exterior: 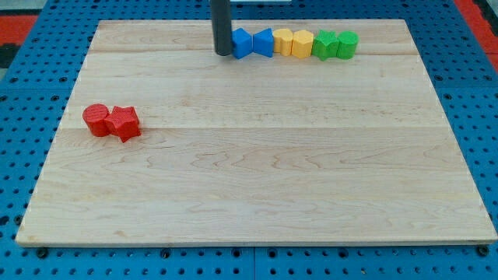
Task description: Separate red circle from red star
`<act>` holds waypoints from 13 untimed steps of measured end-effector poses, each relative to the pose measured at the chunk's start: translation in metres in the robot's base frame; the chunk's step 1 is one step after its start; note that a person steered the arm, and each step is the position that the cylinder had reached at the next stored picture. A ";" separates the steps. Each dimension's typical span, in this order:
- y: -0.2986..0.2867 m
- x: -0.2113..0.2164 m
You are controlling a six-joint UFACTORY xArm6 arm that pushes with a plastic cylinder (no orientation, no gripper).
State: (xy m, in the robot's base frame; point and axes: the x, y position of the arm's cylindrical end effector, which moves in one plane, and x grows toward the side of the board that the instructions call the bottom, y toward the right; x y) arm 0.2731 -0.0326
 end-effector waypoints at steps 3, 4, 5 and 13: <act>0.001 0.031; -0.001 0.138; -0.001 0.149; -0.190 0.210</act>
State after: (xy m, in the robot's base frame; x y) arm 0.4829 -0.2227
